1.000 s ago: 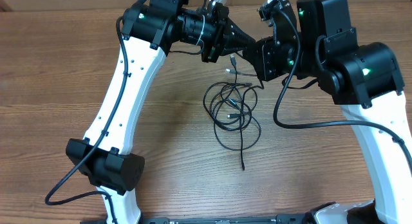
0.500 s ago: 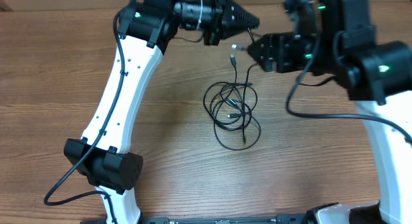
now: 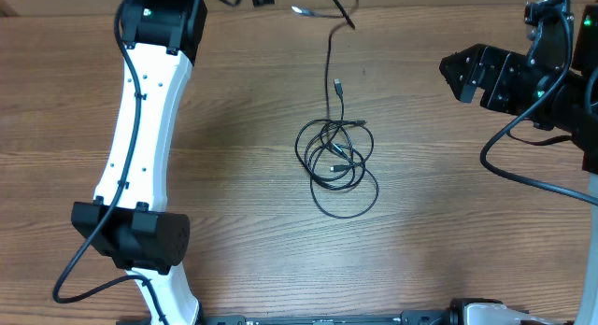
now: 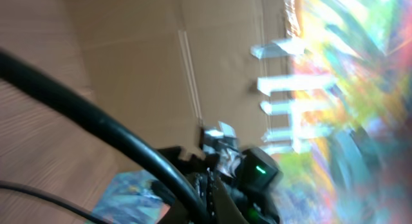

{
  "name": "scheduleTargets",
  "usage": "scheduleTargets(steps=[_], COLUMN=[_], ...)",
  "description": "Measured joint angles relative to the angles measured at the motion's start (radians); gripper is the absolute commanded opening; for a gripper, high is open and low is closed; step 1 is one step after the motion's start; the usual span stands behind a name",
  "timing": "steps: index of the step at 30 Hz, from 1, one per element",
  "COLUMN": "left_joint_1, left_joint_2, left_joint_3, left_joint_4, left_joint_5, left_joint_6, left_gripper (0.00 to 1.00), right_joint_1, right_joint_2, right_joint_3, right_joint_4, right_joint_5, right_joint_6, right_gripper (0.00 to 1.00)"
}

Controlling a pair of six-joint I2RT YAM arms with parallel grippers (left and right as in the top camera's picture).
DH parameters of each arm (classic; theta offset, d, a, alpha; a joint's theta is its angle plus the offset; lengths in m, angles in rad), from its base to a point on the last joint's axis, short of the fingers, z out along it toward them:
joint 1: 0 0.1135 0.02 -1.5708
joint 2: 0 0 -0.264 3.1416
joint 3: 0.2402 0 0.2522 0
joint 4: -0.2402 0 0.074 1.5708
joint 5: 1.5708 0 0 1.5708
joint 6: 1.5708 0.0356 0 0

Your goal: Untangle cables

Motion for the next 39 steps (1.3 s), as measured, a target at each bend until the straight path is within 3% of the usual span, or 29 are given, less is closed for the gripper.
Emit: scheduleTargets(steps=[3,6,9,11,15,21,26,35,39], left_joint_1=[0.016,0.038,0.079,0.135,0.209,0.315,0.374,0.438,0.437], left_joint_2=[0.000,-0.004,-0.005,0.000,0.000,-0.001,0.000,0.000,0.000], left_joint_3=[0.002,0.007,0.008,0.008,0.007,0.011,0.007,0.007,0.007], left_joint_4=[0.308,0.437,0.394,0.285,0.077,-0.415,-0.743,-0.949,-0.990], left_joint_5=[0.018,0.018,0.019,0.020,0.021,-0.084,-0.329,-0.818,-1.089], left_joint_6=[-0.199,-0.322,-0.383,-0.414,-0.364,-0.049,0.276,0.781,0.935], left_gripper=[0.04,0.04,0.04,0.04,0.04,0.04,0.04,0.04,0.04], right_joint_1=[-0.002,-0.003,-0.003,-0.004,-0.004,-0.004,-0.004,-0.004,-0.004], right_joint_2=[0.000,0.000,0.000,0.000,0.000,0.005,0.024,0.093,0.111], right_joint_3=[-0.001,-0.001,-0.001,-0.001,-0.001,-0.001,-0.001,-0.001,-0.001], right_joint_4=[0.002,0.002,0.001,0.000,0.000,-0.002,-0.005,-0.005,-0.005], right_joint_5=[0.000,0.000,0.000,0.000,0.000,0.000,0.000,0.000,0.000], right_joint_6=[0.000,0.000,0.000,0.000,0.000,0.000,0.000,0.000,0.000], right_gripper=[0.92,0.92,0.93,0.93,0.93,0.93,0.93,0.91,0.91])
